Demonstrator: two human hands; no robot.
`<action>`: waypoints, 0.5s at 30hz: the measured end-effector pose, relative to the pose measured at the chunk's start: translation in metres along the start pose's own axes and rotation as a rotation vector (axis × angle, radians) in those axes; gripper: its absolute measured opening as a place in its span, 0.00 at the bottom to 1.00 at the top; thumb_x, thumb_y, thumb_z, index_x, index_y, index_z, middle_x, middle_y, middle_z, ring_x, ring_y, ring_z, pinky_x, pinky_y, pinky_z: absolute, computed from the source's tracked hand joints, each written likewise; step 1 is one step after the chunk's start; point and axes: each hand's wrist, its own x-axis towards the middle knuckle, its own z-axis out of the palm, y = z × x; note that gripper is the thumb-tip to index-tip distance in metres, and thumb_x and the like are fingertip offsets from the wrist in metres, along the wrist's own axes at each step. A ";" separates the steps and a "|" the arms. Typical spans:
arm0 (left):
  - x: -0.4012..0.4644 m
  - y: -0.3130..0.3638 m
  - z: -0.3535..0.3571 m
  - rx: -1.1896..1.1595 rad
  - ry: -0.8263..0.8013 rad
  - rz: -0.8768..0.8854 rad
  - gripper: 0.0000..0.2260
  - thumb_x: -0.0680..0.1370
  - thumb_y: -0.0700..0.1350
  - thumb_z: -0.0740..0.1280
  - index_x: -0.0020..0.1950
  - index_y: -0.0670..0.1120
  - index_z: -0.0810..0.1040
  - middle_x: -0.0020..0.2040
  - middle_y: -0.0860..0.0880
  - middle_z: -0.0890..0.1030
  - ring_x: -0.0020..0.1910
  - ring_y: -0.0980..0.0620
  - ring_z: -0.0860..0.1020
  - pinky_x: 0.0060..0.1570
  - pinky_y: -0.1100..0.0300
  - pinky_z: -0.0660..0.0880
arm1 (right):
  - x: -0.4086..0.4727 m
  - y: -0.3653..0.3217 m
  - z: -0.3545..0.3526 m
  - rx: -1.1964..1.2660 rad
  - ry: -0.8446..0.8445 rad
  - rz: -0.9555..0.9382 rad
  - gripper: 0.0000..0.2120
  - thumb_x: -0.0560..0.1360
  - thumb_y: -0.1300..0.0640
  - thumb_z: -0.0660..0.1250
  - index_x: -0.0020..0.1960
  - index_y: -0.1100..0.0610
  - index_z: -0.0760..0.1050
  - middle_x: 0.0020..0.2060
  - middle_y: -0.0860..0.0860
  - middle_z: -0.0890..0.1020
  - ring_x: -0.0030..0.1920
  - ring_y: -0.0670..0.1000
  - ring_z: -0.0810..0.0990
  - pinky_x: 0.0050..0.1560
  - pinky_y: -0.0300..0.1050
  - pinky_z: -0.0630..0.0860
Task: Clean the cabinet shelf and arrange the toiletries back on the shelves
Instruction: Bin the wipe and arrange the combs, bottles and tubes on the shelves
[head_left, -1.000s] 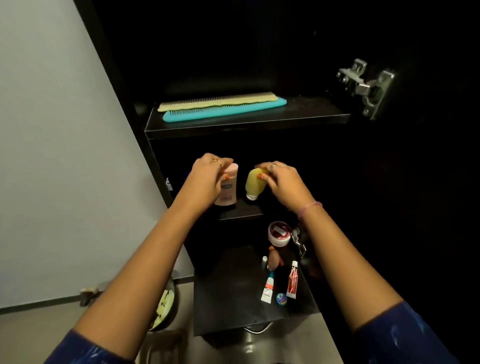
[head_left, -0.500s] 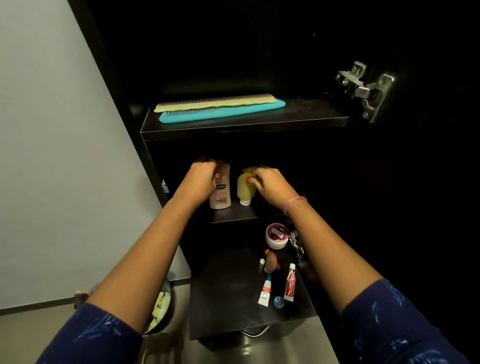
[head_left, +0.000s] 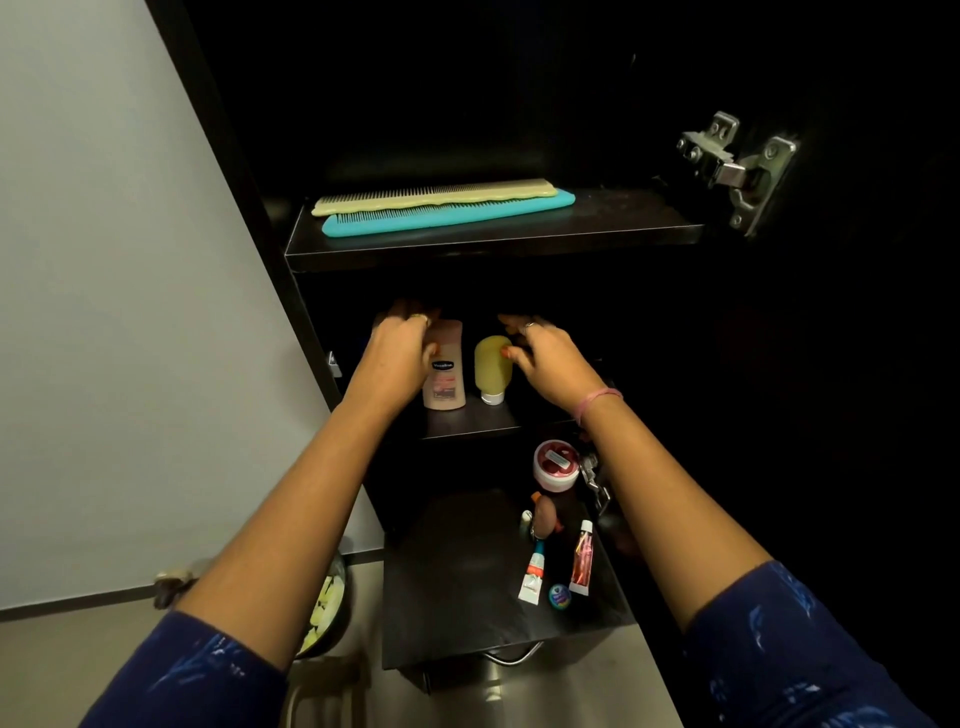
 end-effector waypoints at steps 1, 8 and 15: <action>-0.001 -0.001 0.000 -0.003 0.010 -0.007 0.15 0.78 0.41 0.63 0.64 0.38 0.72 0.59 0.37 0.74 0.61 0.40 0.72 0.58 0.52 0.70 | -0.003 0.000 -0.001 0.010 0.031 0.006 0.21 0.79 0.57 0.62 0.71 0.57 0.65 0.64 0.58 0.73 0.65 0.55 0.72 0.67 0.45 0.67; -0.043 0.004 0.005 -0.194 0.220 0.004 0.21 0.77 0.40 0.66 0.70 0.43 0.68 0.63 0.43 0.70 0.64 0.46 0.68 0.64 0.62 0.64 | -0.077 0.011 0.014 0.278 0.502 0.063 0.12 0.78 0.62 0.63 0.61 0.58 0.75 0.53 0.47 0.75 0.54 0.41 0.74 0.54 0.19 0.65; -0.109 0.018 0.066 -0.332 0.109 0.013 0.19 0.76 0.43 0.67 0.67 0.47 0.72 0.60 0.49 0.72 0.62 0.53 0.70 0.62 0.67 0.64 | -0.146 0.069 0.077 0.372 0.439 0.436 0.07 0.75 0.62 0.66 0.52 0.59 0.80 0.49 0.55 0.81 0.50 0.51 0.80 0.55 0.38 0.75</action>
